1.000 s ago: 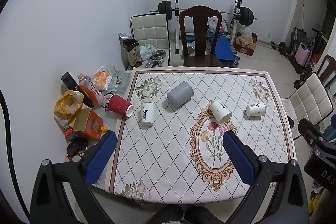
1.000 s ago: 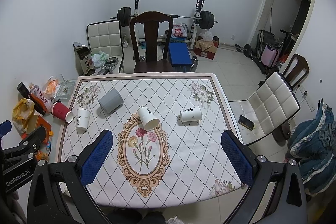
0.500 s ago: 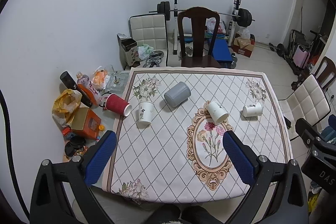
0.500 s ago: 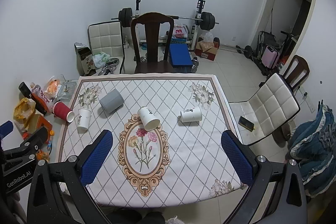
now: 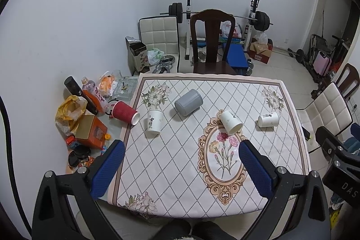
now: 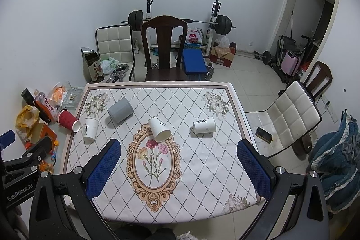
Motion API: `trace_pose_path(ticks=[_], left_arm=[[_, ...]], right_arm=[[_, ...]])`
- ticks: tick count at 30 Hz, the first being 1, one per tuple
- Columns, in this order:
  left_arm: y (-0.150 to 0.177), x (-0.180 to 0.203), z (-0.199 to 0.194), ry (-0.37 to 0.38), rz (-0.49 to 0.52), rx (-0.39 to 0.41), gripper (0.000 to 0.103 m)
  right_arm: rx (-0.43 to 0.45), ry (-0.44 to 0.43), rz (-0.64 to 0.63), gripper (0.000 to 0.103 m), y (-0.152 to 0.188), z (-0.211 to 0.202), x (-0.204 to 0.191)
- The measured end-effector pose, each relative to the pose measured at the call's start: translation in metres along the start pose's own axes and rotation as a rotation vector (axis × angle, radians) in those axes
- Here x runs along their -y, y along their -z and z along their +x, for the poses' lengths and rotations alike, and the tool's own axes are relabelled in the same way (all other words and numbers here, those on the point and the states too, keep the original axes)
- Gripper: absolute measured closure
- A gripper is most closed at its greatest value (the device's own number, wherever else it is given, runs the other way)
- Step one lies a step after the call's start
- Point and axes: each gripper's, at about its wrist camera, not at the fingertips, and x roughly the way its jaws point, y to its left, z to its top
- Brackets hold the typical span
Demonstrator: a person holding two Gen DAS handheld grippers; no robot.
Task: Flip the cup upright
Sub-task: 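Move the left tool toward the grey mug lying on its side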
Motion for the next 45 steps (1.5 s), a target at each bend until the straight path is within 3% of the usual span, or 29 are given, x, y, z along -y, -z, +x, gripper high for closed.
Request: trace_pose_path(ticks=[19,24,34,45], left_arm=[[-0.003,0.009,0.001,0.013,-0.011,0.003,0.0],[-0.003,0.014,0.017,-0.021,-0.018,-0.023,0.0],[0.011,0.012,0.127,-0.159,0.049,-0.183,0.0],[0.004,-0.003,0.27,-0.144,0.259,-0.352,0.0]], right_arm=[[0.004,0.001,-0.002,0.0,-0.004,0.0,0.003],[-0.026,-0.02,-0.006,0.0,0.0,0.015,0.007],[-0.261,-0.039,-0.062,0.0,0.028,0.143,0.001],[-0.557,-0.048,-0.037,0.0,0.087,0.325,-0.047]])
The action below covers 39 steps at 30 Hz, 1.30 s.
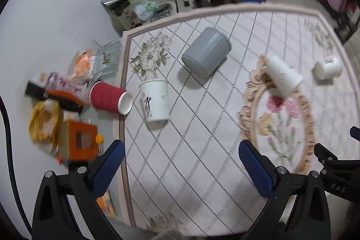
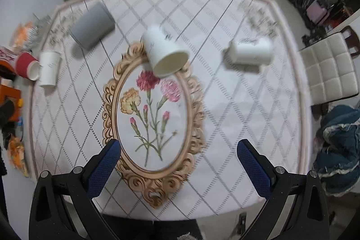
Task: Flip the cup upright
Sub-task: 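Move the left tool toward the grey mug lying on its side, then close the left tool around the grey mug's body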
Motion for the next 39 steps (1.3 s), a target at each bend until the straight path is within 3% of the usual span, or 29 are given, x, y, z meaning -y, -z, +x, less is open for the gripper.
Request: trace_pose_path(ticks=[10,17,22,29,30,33,39], left_arm=[[-0.082,0.0,0.088,-0.022,0.215,0.004,0.003],[-0.126,0.022,0.123,0.076,0.371,-0.023,0.003],[-0.138,0.049,0.155,0.123,0.476,-0.089,0.003],[-0.143,0.076,0.178,0.088,0.57,-0.098,0.003],[-0.144,0.078,0.181,0.086,0.58,-0.099,0.005],[-0.145,0.083,0.187,0.076,0.595,-0.105,0.023],[-0.139,0.086,0.182,0.07,0.581,-0.094,0.024]], right_arm=[[-0.13,0.031,-0.007,0.0,-0.056,0.102,-0.06],[-0.187,0.05,0.033,0.0,-0.074,0.132,-0.071],[-0.216,0.066,0.091,0.0,-0.085,0.145,-0.067],[-0.245,0.088,0.121,0.0,-0.091,0.152,-0.058],[-0.247,0.091,0.125,0.0,-0.091,0.155,-0.057],[-0.253,0.096,0.14,0.0,-0.089,0.153,-0.051],[-0.256,0.11,0.163,0.0,-0.082,0.152,-0.027]])
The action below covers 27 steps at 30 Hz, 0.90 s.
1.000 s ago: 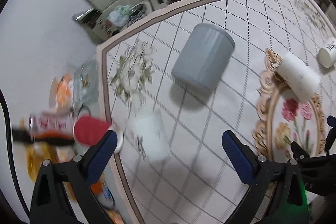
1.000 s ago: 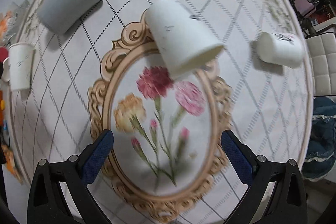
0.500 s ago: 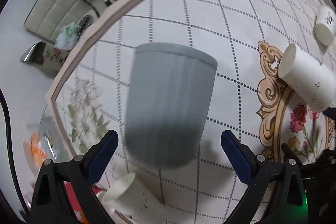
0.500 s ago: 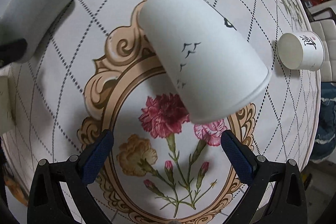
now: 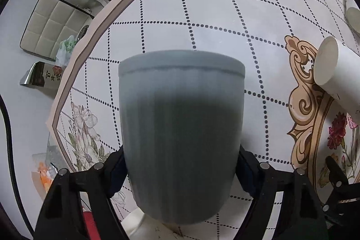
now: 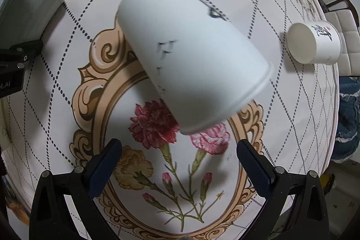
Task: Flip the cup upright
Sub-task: 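Close the left tool around the grey mug's body, then lift the grey mug with the left tool and rotate it upright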
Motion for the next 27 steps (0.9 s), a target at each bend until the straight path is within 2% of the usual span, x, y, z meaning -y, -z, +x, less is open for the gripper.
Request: trace_pose_path(ticks=[8,14,22,27], left_arm=[[0.021,0.007,-0.032,0.011,-0.11,0.019,0.024],[0.051,0.017,-0.064,0.061,-0.233,0.022,0.024],[0.103,0.04,-0.088,0.162,-0.465,-0.036,0.024],[0.134,0.075,-0.096,0.199,-0.62,-0.084,0.024]], right_arm=[[0.033,0.008,0.011,0.0,0.015,-0.021,0.03],[0.066,0.009,0.011,0.0,0.033,-0.044,0.061],[0.092,0.005,0.004,0.0,0.057,-0.034,0.102],[0.089,-0.009,-0.02,0.0,0.074,-0.023,0.139]])
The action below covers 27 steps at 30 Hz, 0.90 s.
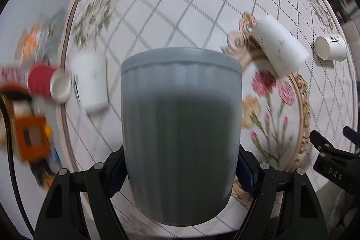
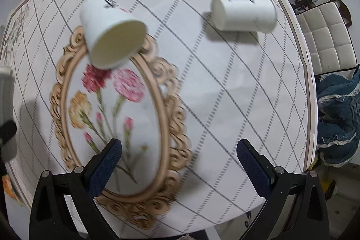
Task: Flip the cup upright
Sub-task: 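Lift the grey mug with the left tool and rotate it upright, then open the left tool to release the mug while the right tool grasps it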
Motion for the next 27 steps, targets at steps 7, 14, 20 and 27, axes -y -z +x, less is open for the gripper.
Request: trace_pose_path(ticks=[7,14,20,27], left_arm=[[0.056,0.047,0.011,0.018,-0.127,-0.061,0.024],[0.077,0.083,0.037,-0.025,-0.164,-0.094,0.024],[0.077,0.103,0.057,-0.046,-0.156,-0.126,0.023],[0.078,0.099,0.075,-0.017,-0.157,-0.143,0.021]], right_arm=[[-0.004,0.001,0.01,0.0,0.031,0.009,0.025],[-0.003,0.034,0.0,0.0,0.039,0.031,0.061],[-0.013,0.056,0.018,0.0,0.048,0.049,0.09],[-0.014,0.077,0.033,0.0,0.047,0.055,0.108]])
